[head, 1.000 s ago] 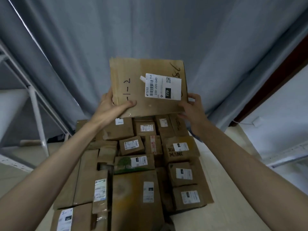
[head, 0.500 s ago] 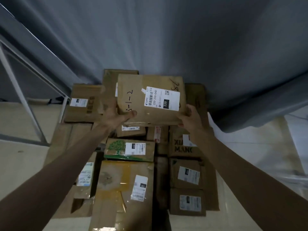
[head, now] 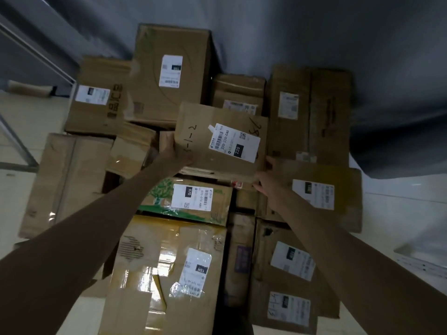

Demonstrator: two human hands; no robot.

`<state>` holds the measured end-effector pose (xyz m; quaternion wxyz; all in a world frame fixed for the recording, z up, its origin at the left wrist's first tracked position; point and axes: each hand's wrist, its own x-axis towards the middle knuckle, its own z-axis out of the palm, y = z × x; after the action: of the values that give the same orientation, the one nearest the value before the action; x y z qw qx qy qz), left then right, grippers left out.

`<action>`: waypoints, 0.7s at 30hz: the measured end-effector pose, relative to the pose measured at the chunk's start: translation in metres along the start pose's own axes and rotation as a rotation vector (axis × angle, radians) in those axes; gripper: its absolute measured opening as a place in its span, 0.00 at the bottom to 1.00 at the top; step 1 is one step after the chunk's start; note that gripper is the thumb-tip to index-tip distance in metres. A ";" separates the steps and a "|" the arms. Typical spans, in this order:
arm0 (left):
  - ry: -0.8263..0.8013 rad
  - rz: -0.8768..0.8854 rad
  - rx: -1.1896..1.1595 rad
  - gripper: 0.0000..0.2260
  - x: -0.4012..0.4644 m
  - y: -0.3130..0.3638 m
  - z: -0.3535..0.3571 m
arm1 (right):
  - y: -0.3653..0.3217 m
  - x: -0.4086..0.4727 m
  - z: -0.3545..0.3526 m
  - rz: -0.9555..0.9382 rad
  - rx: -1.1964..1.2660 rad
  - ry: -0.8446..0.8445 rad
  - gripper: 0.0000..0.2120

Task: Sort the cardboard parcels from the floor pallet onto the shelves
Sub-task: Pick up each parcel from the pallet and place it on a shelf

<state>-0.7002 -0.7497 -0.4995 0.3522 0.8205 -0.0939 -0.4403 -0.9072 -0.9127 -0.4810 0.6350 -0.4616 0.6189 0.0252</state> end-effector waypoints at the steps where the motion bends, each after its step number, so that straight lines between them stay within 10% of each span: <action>1: -0.026 -0.026 0.050 0.41 0.003 -0.005 0.003 | 0.005 0.001 0.002 0.004 -0.015 -0.004 0.31; 10: -0.062 0.080 0.339 0.42 -0.066 0.019 -0.034 | -0.031 -0.069 0.010 -0.147 -0.285 -0.089 0.31; 16: -0.064 0.127 0.347 0.23 -0.173 0.047 -0.106 | -0.082 -0.182 0.045 -0.349 -0.473 -0.231 0.30; 21: 0.027 0.136 0.431 0.36 -0.279 0.045 -0.198 | -0.108 -0.291 0.096 -0.630 -0.728 -0.302 0.30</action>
<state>-0.7029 -0.5551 -0.2139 0.1990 0.8744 -0.2362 -0.3743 -0.8364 -0.7577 -0.2044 0.4921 -0.8087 0.3017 0.1133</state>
